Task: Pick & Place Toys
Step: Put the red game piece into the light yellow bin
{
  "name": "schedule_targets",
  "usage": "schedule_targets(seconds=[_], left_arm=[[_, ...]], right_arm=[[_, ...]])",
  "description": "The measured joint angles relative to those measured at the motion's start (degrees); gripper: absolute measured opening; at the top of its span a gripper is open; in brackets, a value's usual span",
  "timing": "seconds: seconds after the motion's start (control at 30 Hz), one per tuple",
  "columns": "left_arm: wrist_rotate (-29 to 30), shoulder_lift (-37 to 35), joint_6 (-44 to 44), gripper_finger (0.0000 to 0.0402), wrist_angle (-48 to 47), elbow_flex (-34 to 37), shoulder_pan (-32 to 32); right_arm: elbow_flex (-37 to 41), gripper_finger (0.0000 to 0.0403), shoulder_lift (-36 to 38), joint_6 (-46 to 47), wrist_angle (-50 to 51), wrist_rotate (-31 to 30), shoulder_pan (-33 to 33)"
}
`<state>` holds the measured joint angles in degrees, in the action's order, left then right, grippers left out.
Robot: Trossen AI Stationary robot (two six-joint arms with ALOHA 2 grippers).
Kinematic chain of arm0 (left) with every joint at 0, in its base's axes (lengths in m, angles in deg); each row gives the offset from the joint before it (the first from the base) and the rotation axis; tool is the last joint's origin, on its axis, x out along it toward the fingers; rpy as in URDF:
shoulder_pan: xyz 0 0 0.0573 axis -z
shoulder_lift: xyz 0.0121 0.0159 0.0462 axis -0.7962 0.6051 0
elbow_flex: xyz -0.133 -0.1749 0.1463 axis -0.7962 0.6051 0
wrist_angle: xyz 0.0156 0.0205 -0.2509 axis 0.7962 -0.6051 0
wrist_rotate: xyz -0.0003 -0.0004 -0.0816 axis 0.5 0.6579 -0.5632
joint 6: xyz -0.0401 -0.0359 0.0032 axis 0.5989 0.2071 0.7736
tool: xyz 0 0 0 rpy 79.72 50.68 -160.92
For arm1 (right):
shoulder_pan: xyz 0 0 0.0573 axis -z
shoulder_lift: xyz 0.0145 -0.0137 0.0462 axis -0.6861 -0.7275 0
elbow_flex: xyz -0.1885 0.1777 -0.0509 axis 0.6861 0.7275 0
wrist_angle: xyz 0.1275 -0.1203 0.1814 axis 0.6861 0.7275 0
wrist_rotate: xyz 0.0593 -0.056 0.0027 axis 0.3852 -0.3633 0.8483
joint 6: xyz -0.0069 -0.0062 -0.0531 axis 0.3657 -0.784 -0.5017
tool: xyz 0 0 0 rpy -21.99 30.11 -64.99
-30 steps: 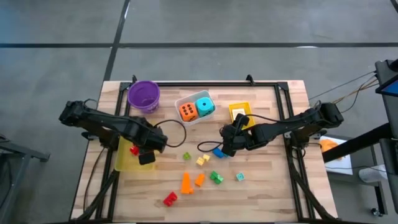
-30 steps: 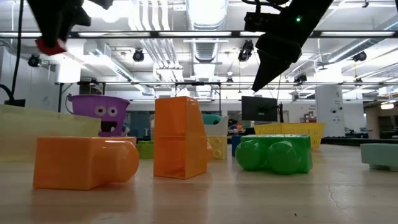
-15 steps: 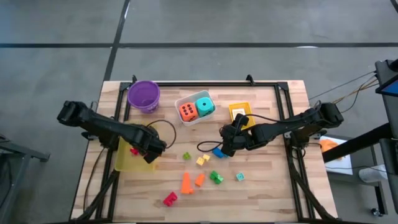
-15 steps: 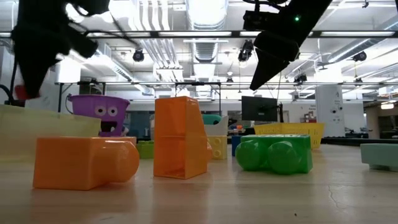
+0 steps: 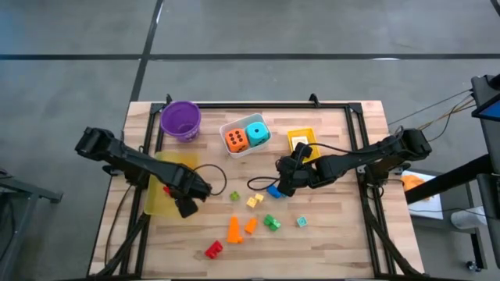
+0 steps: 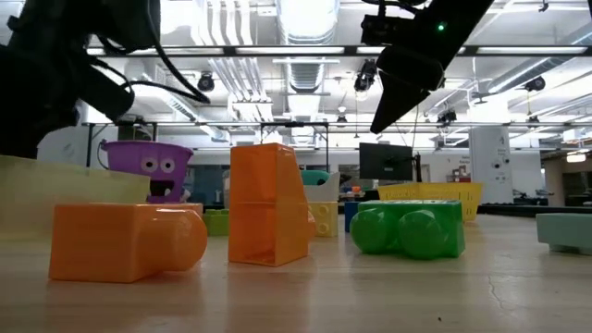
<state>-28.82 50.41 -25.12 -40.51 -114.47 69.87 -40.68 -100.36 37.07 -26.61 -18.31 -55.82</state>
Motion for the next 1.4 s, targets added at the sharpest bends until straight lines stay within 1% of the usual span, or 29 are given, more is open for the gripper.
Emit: schedule_targets(seconds=[0.1, 0.37, 0.7, 0.87, 1.0, 1.23, 1.27, 1.4], left_arm=[[-0.4, 1.0, -2.6, 0.0126, 0.1, 0.0, 0.9], [-0.8, 4.6, -3.3, 0.0126, 0.6, 0.0, 0.8], [-0.8, 10.1, -10.7, 0.0126, 1.2, 0.0, 0.8], [-0.2, 11.3, -14.5, 0.0126, 2.0, 0.0, 0.8], [1.6, 11.3, -18.1, 0.0126, 3.8, 0.0, 0.8], [2.2, 11.3, -21.0, 0.0126, 4.8, 0.0, 0.8], [2.2, 11.3, -21.1, 0.0127, 4.9, 0.0, 0.8], [2.2, 11.3, -22.6, 0.0158, 5.3, 0.0, 0.8]], right_arm=[[0.0, 0.0233, 0.0, -0.2, -0.3, 0.0, 0.0], [0.0, 0.0233, 0.0, -0.4, -0.6, 0.3, 0.0], [0.0, 0.0233, 0.0, -0.9, -0.9, 0.9, 0.0], [0.0, 0.0233, 0.0, -0.7, -1.1, 1.0, 0.0], [0.0, 0.0233, 0.0, -0.9, -1.1, 1.1, 0.0], [0.0, 0.0233, 0.0, -1.0, -1.1, 1.1, 0.0], [0.0, 0.0233, 0.0, -1.0, -1.1, 1.1, 0.0], [0.0, 0.0233, 0.0, -0.9, -1.1, 1.2, 0.0]])
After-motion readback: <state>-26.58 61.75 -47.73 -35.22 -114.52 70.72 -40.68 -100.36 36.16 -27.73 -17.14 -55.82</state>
